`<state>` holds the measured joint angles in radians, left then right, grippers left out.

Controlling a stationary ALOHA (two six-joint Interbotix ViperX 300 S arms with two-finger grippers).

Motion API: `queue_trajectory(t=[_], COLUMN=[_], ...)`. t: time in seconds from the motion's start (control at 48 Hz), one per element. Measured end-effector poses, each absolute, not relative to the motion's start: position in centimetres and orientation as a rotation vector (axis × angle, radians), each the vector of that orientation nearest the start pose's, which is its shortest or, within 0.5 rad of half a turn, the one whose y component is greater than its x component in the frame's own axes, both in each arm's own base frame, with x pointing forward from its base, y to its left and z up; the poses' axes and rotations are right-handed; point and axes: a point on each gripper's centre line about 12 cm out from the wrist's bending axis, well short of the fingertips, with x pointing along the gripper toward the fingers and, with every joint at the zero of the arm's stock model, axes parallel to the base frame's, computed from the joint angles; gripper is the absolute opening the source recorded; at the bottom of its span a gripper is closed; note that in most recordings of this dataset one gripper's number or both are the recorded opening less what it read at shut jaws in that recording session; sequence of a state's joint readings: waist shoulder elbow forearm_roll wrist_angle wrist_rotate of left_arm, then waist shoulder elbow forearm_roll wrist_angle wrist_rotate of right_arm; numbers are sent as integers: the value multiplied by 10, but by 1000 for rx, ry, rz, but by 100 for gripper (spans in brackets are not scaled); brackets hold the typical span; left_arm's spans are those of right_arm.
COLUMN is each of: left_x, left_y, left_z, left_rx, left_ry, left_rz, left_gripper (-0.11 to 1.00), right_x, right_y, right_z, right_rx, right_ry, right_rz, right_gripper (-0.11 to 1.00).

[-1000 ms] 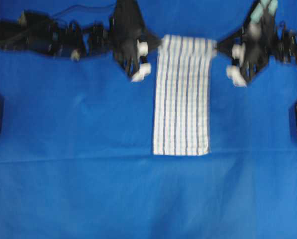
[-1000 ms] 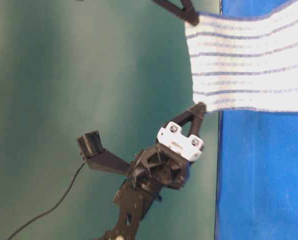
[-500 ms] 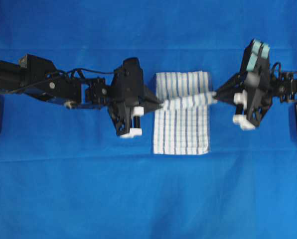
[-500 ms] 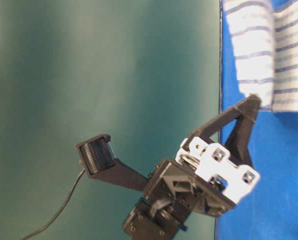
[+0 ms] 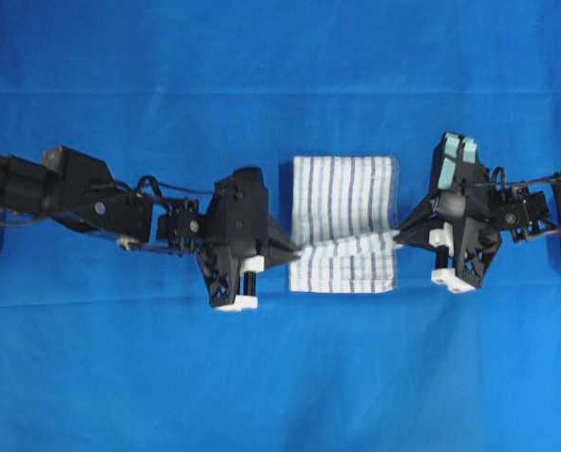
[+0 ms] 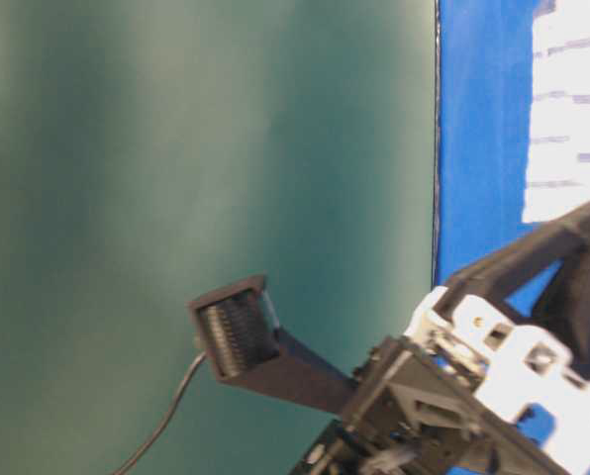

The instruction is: Fold the blue towel.

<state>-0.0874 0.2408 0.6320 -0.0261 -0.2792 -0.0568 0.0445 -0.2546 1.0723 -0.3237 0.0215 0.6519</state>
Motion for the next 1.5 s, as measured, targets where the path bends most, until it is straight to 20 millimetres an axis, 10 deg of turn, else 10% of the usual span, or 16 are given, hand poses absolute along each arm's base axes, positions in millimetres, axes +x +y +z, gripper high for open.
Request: queue_trajectory(t=[0.625,0.812,0.896,1.5], left_x=[422,421,419,331], left_y=[-37,-37,-35,-17], left_z=[108,106,106,213], left_rx=[-67,-65,-56,-40], left_ry=[592,599,616,489], left_rz=[-49,-50,-48,-34], left_gripper=[14,45,53,54], right_x=[273,277,279,227], right_y=[14,15,15,-3], right_z=[118,119,122,234], right_rx=[281,282,283,214], right_ry=[867,861,852,636], right_rz=[-99,-95,-94,-173], right_gripper=[10,59,58,53])
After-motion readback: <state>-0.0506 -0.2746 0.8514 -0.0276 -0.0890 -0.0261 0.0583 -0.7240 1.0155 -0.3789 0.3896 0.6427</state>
